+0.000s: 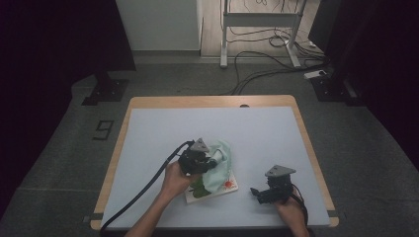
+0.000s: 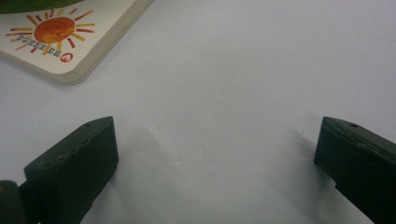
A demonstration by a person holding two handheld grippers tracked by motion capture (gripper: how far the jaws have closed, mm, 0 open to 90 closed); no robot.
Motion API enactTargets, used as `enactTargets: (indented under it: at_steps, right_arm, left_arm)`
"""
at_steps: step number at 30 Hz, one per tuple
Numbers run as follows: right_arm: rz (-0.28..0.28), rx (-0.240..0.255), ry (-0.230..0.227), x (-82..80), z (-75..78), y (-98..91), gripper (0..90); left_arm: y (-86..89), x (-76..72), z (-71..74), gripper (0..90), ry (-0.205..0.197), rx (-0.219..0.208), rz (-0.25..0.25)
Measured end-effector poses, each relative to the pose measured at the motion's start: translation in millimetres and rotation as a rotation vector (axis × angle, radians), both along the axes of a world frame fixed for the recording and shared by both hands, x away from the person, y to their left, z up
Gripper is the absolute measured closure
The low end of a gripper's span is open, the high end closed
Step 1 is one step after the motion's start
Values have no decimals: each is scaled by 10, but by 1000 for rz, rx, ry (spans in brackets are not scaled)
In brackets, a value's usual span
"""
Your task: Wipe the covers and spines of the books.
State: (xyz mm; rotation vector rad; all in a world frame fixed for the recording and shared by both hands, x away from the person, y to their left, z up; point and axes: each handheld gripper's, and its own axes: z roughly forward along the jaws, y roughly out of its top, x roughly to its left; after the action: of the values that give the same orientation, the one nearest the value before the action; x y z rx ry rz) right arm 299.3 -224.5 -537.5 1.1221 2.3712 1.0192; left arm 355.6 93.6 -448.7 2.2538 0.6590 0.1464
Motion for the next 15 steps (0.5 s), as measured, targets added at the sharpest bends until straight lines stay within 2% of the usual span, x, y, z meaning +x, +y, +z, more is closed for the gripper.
enactTargets:
  at_steps: [15]
  right_arm:
    - [1, 0, -1, 0, 0, 0, 0]
  left_arm:
    - [656, 39, 78, 785, -28, 30, 142]
